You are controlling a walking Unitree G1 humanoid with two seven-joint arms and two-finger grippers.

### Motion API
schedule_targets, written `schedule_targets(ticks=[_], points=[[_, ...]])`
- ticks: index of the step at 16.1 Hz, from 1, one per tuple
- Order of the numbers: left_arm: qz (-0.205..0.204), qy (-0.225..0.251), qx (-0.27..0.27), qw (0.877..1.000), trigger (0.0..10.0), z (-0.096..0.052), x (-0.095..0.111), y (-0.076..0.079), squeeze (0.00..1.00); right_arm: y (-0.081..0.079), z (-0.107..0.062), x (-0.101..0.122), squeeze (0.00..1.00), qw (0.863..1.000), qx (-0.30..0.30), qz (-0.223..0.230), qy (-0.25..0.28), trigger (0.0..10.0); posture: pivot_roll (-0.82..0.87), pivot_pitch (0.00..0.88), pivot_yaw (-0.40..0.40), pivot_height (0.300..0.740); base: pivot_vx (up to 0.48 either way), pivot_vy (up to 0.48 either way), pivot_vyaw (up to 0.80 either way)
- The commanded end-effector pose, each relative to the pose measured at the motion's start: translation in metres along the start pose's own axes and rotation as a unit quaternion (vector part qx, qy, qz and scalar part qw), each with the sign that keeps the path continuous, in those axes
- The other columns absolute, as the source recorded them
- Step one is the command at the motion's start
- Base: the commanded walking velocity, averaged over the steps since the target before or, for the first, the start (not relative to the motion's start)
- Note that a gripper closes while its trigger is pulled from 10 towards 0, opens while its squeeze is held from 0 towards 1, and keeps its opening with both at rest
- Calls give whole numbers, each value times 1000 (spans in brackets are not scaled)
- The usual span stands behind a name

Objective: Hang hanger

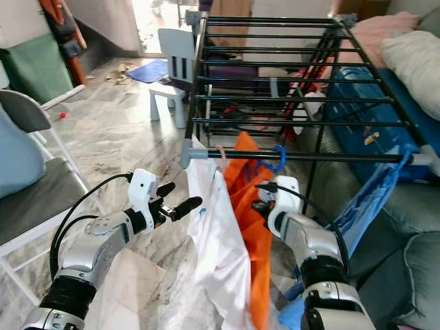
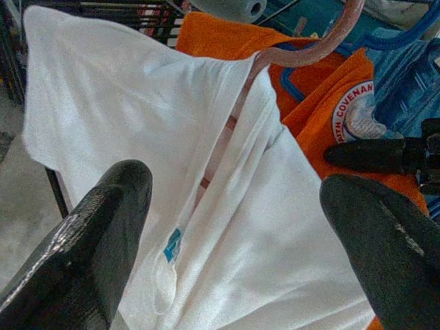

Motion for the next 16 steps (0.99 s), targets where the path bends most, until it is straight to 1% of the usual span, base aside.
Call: schedule_targets(ticks=[1,2,3,5,7,8,9,10,11,12,13,15,16], points=[[9,-3,-2,1000,10000,2,3,2,0,15,-1,-17,0,999,-33,13,-26,10000,132,0,-22,740,0,0,0],[8,-3,-2,1000,10000,3,3,2,0,24,-2,-12,27,998,-61,12,-5,10000,133,0,-25,740,0,0,0],[7,-4,-2,1000,10000,4,2,2,0,33,-5,-7,1000,996,-84,26,17,10000,133,0,-26,740,0,0,0],[7,-6,0,1000,10000,3,1,2,0,35,-5,-7,1000,995,-99,24,25,10000,133,0,-27,740,0,0,0],[10,-9,10,1000,10000,4,2,-2,0,33,-8,-1,1000,992,-110,2,60,10000,126,0,-27,740,0,0,0],[13,-9,11,1000,10000,5,4,-4,0,29,-14,1,1000,991,-109,-8,80,10000,118,0,-27,740,0,0,0],[12,-9,10,1000,10000,5,4,-4,0,28,-19,0,1000,990,-107,-7,90,10000,108,0,-27,740,0,0,0],[10,-9,6,1000,10000,6,2,-2,0,27,-31,-3,1000,987,-120,-2,111,10000,88,0,-27,740,0,0,0],[7,-7,4,1000,10000,7,2,1,0,25,-39,-5,1000,984,-126,-4,126,10000,77,0,-27,740,0,0,0],[-10,0,-23,1000,10000,9,2,8,0,20,-54,-10,1000,978,-146,-9,147,10000,66,0,-27,740,0,0,0],[-10,-1,-29,1000,10000,11,2,10,0,17,-62,-14,1000,975,-159,-20,153,10000,53,0,-25,740,0,0,0],[-8,-2,-35,999,10000,13,0,13,0,11,-74,-24,1000,974,-166,-24,152,10000,36,0,-22,740,0,0,0],[-7,-2,-46,999,10000,13,1,15,0,14,-84,-27,1000,968,-190,-22,165,10000,36,0,-21,740,0,0,0]])
Point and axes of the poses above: a point about 5 cm out from each wrist's last joint towards the gripper, its own z axis pointing out of the wrist towards the gripper, its own x axis along the axis of the wrist's last joint, y = z × x, the point moved 1 cm from there along z, pointing out of the wrist towards the gripper, and after that the axes turned 12 degrees about z, right-handed, at the moved point
